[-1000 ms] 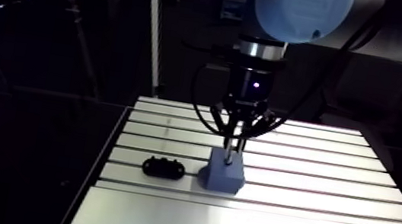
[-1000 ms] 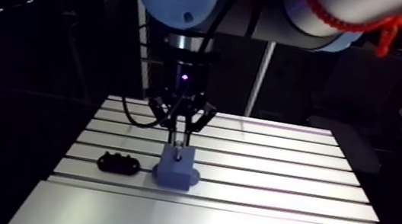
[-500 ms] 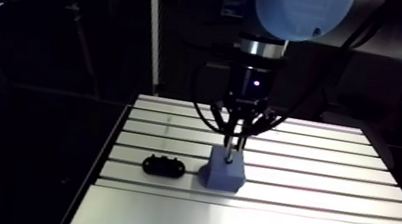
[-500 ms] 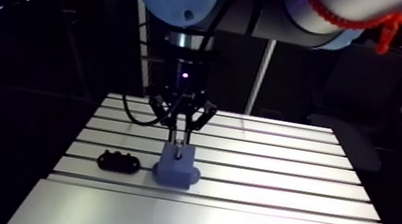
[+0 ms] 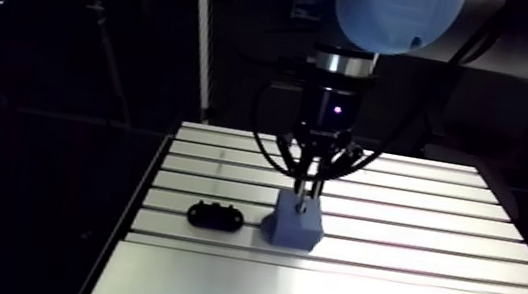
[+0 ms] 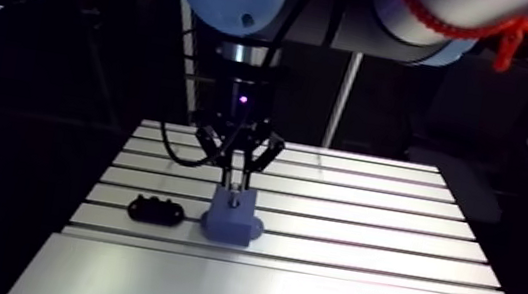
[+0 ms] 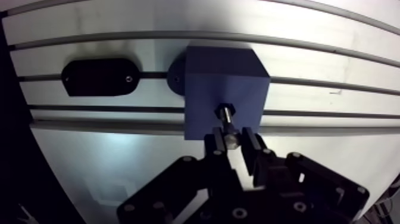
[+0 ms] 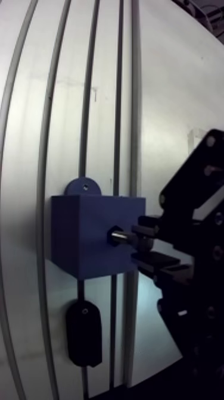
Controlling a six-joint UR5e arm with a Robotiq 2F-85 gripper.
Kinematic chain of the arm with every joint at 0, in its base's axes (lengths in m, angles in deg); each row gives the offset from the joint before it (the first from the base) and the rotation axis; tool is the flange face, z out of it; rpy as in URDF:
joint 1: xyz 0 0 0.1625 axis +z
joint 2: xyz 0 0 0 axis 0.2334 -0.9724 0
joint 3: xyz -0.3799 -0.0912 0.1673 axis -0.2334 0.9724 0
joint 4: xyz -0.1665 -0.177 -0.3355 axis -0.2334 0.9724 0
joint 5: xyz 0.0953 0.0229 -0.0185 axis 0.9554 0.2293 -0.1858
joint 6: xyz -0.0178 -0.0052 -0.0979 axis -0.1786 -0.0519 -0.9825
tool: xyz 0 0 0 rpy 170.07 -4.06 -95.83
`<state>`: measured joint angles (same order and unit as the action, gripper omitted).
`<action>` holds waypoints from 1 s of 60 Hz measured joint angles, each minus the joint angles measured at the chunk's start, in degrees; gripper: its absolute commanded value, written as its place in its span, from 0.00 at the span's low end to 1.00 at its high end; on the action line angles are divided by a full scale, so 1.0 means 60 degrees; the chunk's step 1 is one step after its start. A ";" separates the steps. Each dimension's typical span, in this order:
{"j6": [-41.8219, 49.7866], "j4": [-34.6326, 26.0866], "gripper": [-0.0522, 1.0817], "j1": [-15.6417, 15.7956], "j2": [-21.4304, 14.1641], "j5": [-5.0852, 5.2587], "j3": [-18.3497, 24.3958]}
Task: Pick up the M10 bolt and insert it into the hex recess until seated.
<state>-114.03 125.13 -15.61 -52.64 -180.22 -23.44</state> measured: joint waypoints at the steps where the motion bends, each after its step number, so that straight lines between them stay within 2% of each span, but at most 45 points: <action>1: -0.0001 0.0000 1.00 0.0000 0.0002 0.0000 0.0000; 60: -0.0020 0.0250 1.00 0.0001 0.0022 -0.0003 -0.0072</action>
<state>-114.15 126.63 -15.61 -52.51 -180.24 -23.87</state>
